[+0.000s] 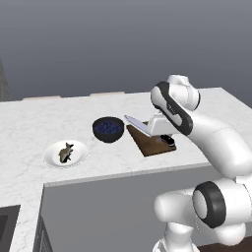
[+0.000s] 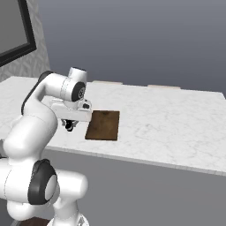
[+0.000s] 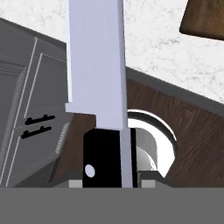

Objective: Pick up the knife from the drawer and place it on the cutting board. Then place the meat from the plate to the cutting board.

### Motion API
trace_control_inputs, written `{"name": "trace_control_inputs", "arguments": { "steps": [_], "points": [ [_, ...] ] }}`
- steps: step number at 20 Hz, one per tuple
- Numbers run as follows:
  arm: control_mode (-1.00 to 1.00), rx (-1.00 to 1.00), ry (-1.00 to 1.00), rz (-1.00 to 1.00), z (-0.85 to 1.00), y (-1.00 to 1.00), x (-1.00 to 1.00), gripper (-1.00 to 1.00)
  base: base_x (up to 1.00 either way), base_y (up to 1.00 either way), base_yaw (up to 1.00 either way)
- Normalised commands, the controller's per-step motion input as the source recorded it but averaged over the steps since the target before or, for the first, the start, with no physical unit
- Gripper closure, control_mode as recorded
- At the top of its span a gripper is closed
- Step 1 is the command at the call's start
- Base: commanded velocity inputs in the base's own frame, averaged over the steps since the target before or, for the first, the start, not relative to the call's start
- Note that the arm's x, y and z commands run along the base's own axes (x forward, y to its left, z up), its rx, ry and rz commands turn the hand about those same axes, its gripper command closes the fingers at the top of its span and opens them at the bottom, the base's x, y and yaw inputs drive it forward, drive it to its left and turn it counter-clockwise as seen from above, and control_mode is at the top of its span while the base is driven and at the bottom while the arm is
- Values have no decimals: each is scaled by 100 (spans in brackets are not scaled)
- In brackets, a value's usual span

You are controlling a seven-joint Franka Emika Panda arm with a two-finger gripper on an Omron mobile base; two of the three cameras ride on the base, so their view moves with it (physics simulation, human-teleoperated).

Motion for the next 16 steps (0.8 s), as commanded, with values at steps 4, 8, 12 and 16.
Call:
{"name": "trace_control_inputs", "arguments": {
  "steps": [4,8,12,16],
  "points": [
    [-100,0,7,-15,-26,-48,65,100,0,0,0],
    [-100,0,10,-8,-34,-40,77,100,0,0,0],
    [-100,0,12,-5,-36,-44,82,100,0,0,0],
    [-100,0,10,-3,-30,-40,72,100,0,0,0]
  ]
}}
